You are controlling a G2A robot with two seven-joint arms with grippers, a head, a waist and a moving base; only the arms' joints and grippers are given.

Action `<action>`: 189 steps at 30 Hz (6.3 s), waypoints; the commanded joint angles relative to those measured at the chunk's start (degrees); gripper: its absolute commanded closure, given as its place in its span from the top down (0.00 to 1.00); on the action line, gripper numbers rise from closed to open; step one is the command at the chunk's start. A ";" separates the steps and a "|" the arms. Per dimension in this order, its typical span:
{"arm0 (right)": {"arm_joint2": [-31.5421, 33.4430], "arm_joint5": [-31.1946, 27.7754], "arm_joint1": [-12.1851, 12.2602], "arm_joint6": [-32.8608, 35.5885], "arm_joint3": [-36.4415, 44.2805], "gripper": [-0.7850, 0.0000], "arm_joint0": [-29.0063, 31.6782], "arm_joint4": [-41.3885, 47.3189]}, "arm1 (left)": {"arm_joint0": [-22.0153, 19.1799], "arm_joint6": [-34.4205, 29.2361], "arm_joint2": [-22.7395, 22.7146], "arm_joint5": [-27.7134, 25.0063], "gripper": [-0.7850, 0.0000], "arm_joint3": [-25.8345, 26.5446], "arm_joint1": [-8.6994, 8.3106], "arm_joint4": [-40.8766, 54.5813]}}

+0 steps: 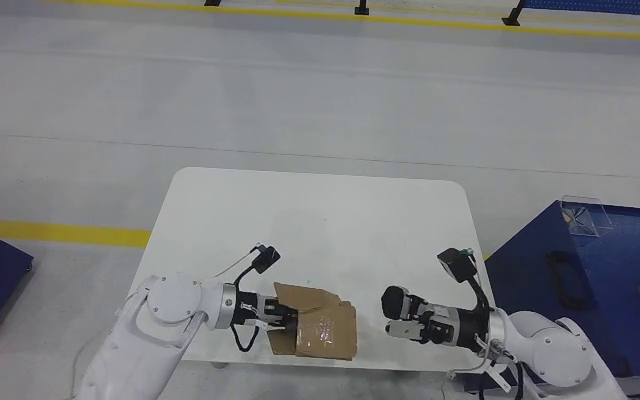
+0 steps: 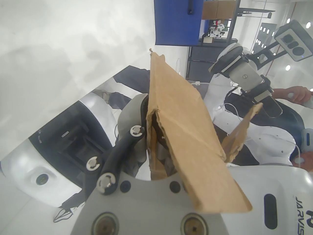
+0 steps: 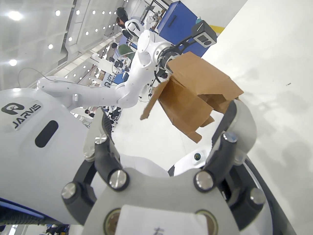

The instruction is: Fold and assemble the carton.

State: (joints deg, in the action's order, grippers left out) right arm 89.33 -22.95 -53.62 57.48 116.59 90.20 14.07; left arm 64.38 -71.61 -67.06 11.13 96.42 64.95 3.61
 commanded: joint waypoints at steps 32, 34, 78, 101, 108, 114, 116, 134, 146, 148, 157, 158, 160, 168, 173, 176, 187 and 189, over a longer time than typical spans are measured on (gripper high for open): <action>-10.04 12.72 -1.33 -16.24 -3.86 1.00 -2.87 -25.60 | -10.64 -2.77 11.68 9.77 0.00 -20.78 3.76 40.41; -11.73 12.66 -1.47 -15.62 -4.24 1.00 -3.35 -26.31 | -10.47 -2.56 11.49 9.73 0.00 -20.55 3.68 40.54; -9.53 15.83 -1.93 -18.79 -1.20 1.00 -3.48 -26.19 | -6.71 -1.11 8.95 2.44 0.00 -16.27 2.11 38.10; -10.72 16.62 -2.30 -19.17 -1.77 1.00 -4.83 -27.88 | -4.71 -4.56 10.99 -8.39 0.00 -9.60 1.42 29.66; -5.69 15.53 -2.03 -19.75 -2.40 1.00 -3.12 -23.71 | -4.71 -4.46 10.96 -8.37 0.00 -9.79 1.41 29.85; -1.45 12.51 -1.91 -20.40 -0.63 1.00 -0.37 -17.68 | -3.92 4.15 10.27 -11.66 0.00 -6.63 0.74 17.64; -1.21 11.82 -1.82 -18.48 0.08 1.00 0.19 -16.64 | -3.37 6.20 10.43 -13.52 0.00 -4.29 0.38 11.19; -9.26 13.96 -2.32 -16.97 -0.03 1.00 -0.82 -24.10 | 2.12 12.94 7.40 -19.73 0.00 3.94 -1.38 -1.40; -6.34 16.44 -2.41 -18.85 0.05 1.00 -2.22 -20.11 | 1.66 12.39 7.85 -20.32 0.00 2.86 -1.50 -0.32; -6.57 17.16 -2.50 -19.16 0.08 1.00 -2.76 -19.53 | 1.62 12.35 8.08 -20.29 0.00 2.94 -1.55 -1.06; -10.75 19.50 -2.78 -17.03 0.19 1.00 -5.42 -23.36 | 1.37 13.15 9.57 -19.20 0.00 3.38 -1.62 -5.17; -11.03 19.48 -2.79 -16.71 0.30 1.00 -5.40 -23.54 | 1.31 13.58 9.36 -18.95 0.00 3.20 -1.62 -4.75; -11.26 19.57 -2.75 -15.83 0.55 1.00 -5.24 -23.96 | 1.24 13.59 9.04 -18.77 0.00 2.86 -1.63 -3.45; -8.87 19.81 -2.75 -18.17 0.83 1.00 -4.48 -22.29 | 1.23 13.07 7.81 -16.77 0.00 1.19 -1.55 5.01; -5.29 17.86 -2.54 -18.01 0.73 1.00 -2.75 -18.94 | 1.23 13.07 7.81 -16.77 0.00 1.19 -1.55 5.01; -3.10 14.75 -2.31 -16.93 0.62 1.00 -0.97 -17.93 | 1.90 12.77 7.44 -11.72 0.00 -0.55 -1.31 13.00; -1.08 12.16 -2.12 -16.49 -0.22 1.00 1.62 -17.78 | -2.10 6.80 8.39 -4.39 0.00 -6.43 -0.66 24.18; -1.61 12.46 -2.15 -16.51 -0.22 1.00 1.44 -18.23 | -2.22 6.71 8.84 -3.98 0.00 -6.68 -0.60 24.19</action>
State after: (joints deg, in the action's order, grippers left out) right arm 87.96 -10.62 -55.75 40.98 116.34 91.72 -3.99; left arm 62.19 -64.83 -58.45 6.79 89.90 64.32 27.73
